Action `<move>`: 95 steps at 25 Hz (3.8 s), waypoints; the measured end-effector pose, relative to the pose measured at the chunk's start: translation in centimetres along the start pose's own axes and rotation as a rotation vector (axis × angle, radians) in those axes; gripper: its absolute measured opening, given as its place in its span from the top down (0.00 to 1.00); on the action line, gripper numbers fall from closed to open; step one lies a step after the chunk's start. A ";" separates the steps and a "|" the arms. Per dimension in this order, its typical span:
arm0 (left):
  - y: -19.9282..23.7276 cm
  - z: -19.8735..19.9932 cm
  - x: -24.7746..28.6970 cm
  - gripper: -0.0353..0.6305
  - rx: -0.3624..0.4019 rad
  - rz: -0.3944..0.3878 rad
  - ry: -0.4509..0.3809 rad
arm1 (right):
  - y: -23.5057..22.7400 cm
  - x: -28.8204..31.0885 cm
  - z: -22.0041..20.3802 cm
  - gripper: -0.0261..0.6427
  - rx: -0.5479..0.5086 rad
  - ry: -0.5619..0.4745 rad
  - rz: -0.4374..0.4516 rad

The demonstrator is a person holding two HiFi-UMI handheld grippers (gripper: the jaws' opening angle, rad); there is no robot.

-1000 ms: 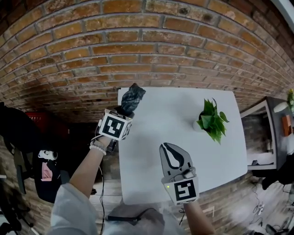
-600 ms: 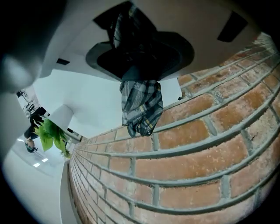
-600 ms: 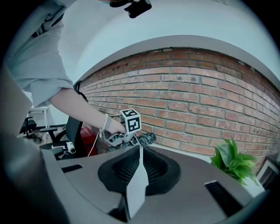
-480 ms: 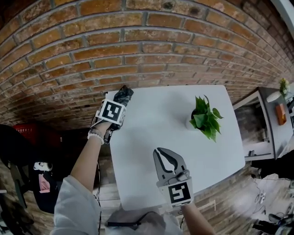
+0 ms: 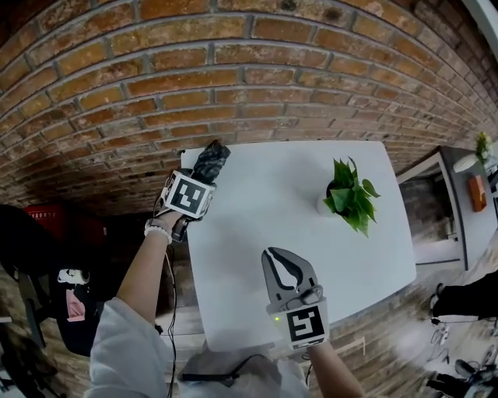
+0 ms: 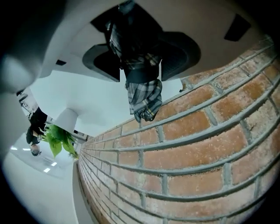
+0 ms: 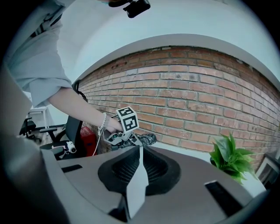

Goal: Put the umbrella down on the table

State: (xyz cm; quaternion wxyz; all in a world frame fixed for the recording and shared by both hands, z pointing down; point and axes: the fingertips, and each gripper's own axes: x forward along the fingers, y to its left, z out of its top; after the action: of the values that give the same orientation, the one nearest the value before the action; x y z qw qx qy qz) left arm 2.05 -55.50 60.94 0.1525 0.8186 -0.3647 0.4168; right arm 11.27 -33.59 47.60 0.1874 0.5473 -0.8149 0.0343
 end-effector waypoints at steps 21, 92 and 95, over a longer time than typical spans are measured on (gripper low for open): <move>-4.1 0.8 -22.8 0.91 0.003 0.212 -0.516 | 2.3 -6.2 6.3 0.88 -0.049 -0.152 0.060; -14.9 -5.7 -37.3 0.92 -0.002 0.198 -0.631 | 6.3 -11.5 12.0 0.88 -0.062 -0.284 0.129; -14.8 -6.0 -37.2 0.92 -0.007 0.200 -0.621 | 6.2 -11.5 12.1 0.88 -0.064 -0.287 0.129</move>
State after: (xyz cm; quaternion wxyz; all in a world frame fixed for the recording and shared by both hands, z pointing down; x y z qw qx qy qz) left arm -5.02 -24.56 35.85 -0.0051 0.8663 -0.4737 0.1588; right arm 6.18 -24.18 33.38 0.0839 0.4867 -0.8676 -0.0582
